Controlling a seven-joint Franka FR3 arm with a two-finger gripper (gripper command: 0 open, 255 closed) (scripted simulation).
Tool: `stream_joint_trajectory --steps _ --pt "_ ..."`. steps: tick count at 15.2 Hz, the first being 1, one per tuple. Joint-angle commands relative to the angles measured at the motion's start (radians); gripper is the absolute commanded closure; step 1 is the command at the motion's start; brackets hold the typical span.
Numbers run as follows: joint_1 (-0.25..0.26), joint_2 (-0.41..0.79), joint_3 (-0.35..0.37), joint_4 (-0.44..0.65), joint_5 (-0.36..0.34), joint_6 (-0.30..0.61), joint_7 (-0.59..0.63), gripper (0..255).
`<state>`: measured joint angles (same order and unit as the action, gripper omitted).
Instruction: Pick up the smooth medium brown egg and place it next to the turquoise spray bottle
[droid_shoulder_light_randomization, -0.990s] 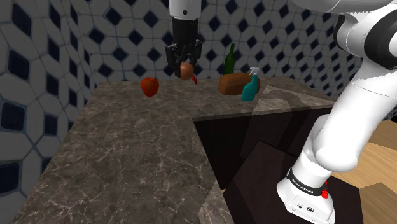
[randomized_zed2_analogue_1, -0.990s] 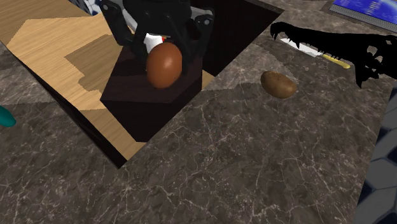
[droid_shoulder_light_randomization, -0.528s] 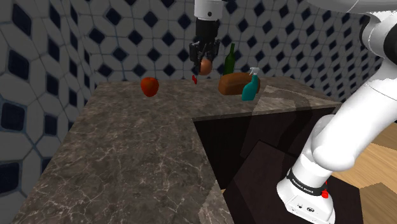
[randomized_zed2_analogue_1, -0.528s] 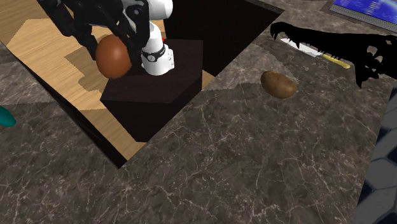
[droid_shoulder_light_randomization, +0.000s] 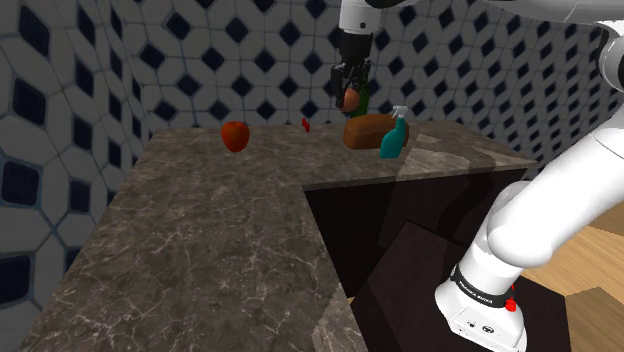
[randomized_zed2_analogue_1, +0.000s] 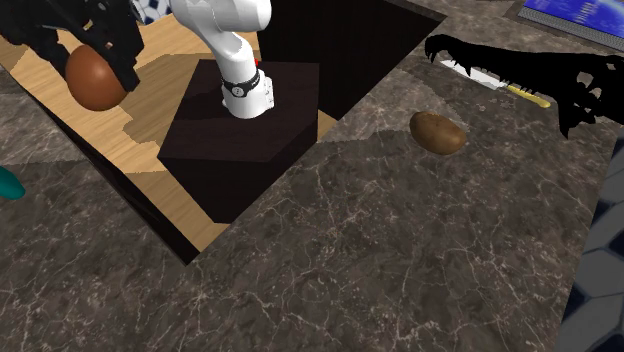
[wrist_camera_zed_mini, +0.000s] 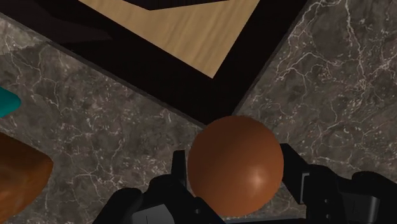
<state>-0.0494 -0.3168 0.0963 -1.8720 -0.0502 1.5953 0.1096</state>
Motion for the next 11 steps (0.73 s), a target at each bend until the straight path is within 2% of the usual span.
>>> stream_joint_trajectory --steps 1,11 --pt "-0.018 -0.023 -0.037 -0.025 -0.008 0.005 -0.056 255" --pt "-0.103 -0.037 -0.209 -0.039 -0.053 0.025 -0.302 255"
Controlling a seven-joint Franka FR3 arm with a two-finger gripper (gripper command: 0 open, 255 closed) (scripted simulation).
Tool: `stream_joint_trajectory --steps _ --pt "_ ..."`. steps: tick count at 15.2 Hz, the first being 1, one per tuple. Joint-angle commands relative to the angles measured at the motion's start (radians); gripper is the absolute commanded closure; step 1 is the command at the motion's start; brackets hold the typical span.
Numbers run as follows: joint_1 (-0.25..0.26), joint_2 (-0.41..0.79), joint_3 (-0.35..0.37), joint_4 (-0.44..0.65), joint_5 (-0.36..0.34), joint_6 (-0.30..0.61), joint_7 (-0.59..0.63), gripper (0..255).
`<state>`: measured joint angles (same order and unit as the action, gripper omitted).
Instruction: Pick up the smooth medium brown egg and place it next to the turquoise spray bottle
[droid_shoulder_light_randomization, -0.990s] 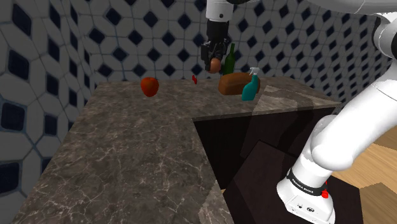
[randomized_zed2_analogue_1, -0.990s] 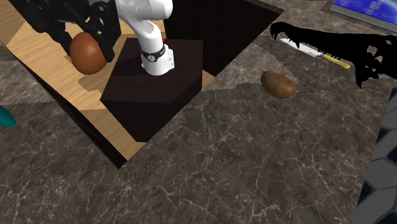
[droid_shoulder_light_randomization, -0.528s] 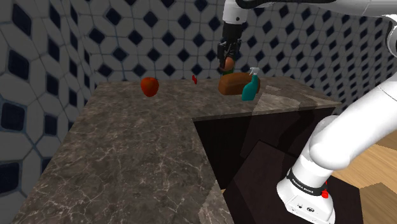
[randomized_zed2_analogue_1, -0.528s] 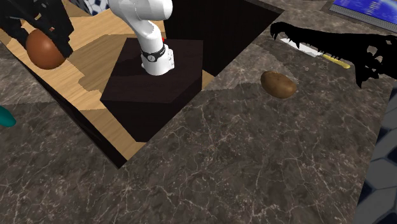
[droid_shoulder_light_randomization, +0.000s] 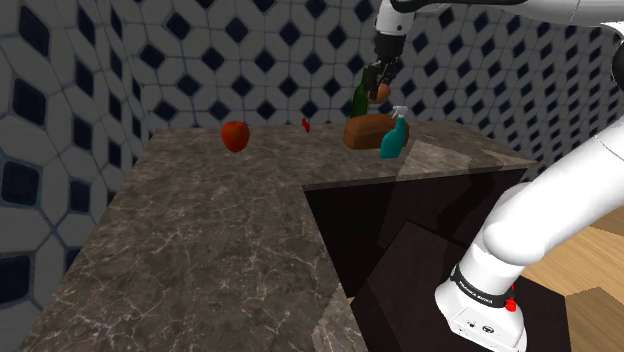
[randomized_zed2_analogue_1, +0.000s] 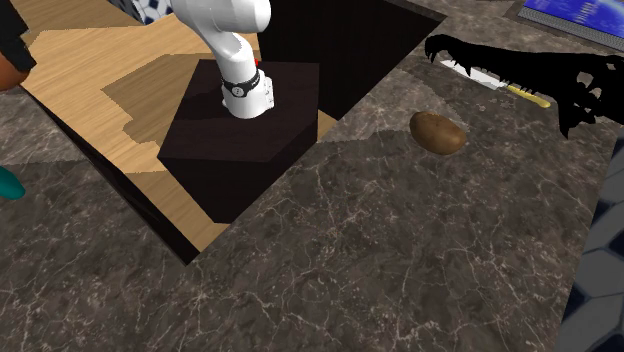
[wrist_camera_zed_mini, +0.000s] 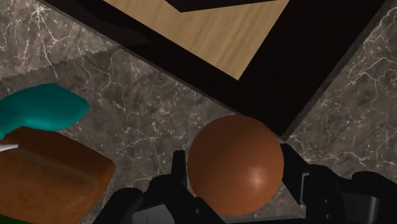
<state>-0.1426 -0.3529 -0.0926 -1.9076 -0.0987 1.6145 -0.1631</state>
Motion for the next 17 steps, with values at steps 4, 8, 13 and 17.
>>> stream_joint_trajectory --steps 4,8,13,17 --pt "-0.042 0.024 -0.09 0.022 -0.018 0.014 -0.129 255" --pt "-0.074 0.067 -0.16 0.066 -0.023 0.022 -0.23 255" --pt "-0.113 0.146 -0.249 0.148 -0.012 0.028 -0.362 255" --pt "-0.149 0.231 -0.318 0.237 0.018 0.027 -0.472 255"
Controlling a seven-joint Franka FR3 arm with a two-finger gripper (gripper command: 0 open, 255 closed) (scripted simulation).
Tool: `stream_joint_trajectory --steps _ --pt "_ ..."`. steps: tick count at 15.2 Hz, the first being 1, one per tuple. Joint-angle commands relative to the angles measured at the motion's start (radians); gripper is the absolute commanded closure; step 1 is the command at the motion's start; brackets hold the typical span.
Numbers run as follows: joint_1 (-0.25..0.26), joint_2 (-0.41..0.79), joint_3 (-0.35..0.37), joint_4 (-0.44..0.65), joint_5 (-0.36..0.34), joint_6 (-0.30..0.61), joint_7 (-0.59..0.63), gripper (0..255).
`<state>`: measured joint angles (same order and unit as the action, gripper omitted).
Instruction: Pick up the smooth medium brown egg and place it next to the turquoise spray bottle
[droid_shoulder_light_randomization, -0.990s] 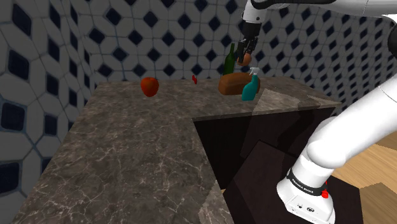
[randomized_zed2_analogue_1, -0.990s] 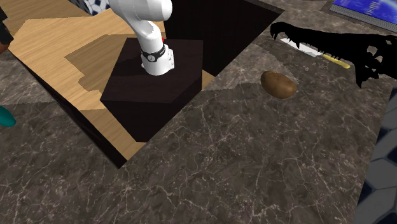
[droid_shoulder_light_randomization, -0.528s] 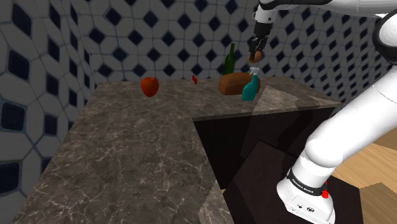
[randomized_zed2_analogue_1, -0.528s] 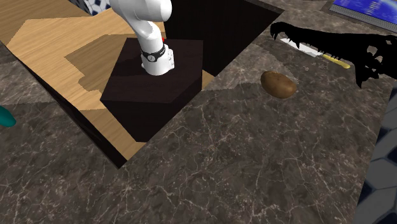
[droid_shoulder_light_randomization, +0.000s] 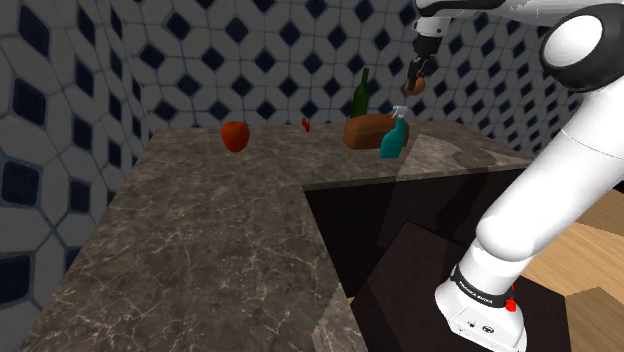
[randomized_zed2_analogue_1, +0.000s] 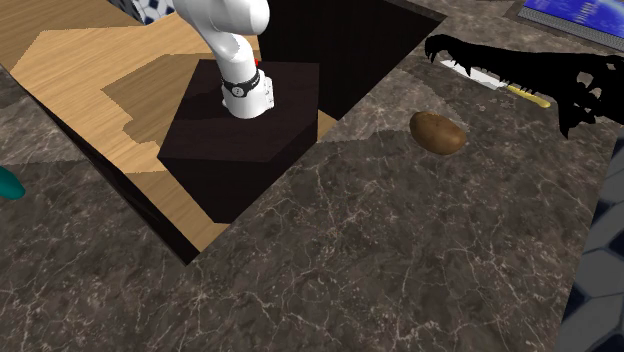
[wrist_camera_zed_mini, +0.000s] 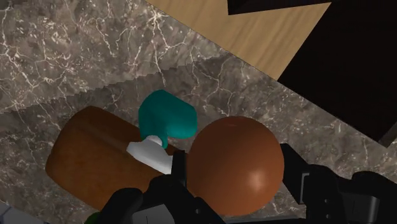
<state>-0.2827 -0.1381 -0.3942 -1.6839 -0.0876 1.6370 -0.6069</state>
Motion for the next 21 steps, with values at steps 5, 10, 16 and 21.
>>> stream_joint_trajectory --steps 5,10,16,21 --pt "-0.07 0.155 -0.098 0.16 0.075 -0.012 -0.172 255" --pt "-0.168 0.335 -0.161 0.363 0.183 -0.059 -0.317 255" --pt "-0.164 0.32 -0.158 0.275 0.175 0.015 -0.319 255" --pt "-0.154 0.301 -0.155 0.184 0.164 0.09 -0.313 255"
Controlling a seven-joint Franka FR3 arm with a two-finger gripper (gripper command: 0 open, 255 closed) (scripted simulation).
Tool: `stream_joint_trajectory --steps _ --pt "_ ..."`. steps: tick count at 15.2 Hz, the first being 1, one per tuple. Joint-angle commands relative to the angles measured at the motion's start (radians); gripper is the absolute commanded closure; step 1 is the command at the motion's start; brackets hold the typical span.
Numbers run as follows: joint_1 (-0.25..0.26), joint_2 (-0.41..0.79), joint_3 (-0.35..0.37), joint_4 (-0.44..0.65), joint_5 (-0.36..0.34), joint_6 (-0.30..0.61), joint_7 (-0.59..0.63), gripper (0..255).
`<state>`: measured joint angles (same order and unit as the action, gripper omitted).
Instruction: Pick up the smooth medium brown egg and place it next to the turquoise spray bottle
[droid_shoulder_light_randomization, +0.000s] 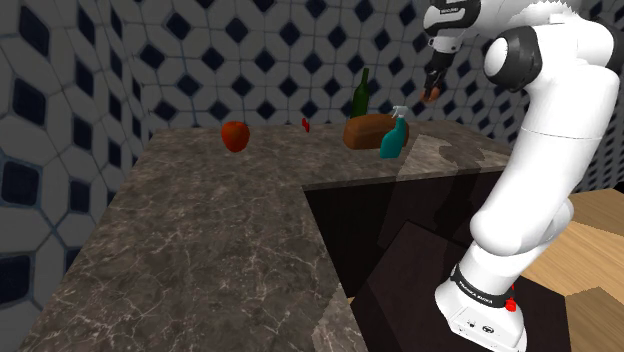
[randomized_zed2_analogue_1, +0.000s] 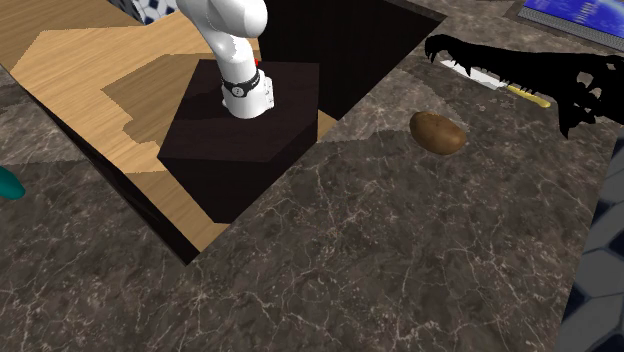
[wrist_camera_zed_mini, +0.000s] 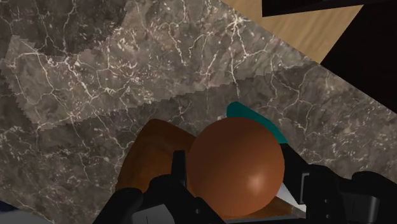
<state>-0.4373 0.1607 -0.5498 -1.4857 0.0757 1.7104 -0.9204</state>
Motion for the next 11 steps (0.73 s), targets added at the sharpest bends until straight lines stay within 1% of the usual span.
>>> stream_joint_trajectory --steps 1,11 --pt "0.002 -0.001 0.001 -0.031 -0.001 0.031 0.001 255" --pt "0.011 -0.012 0.005 -0.179 -0.006 0.169 0.004 255"
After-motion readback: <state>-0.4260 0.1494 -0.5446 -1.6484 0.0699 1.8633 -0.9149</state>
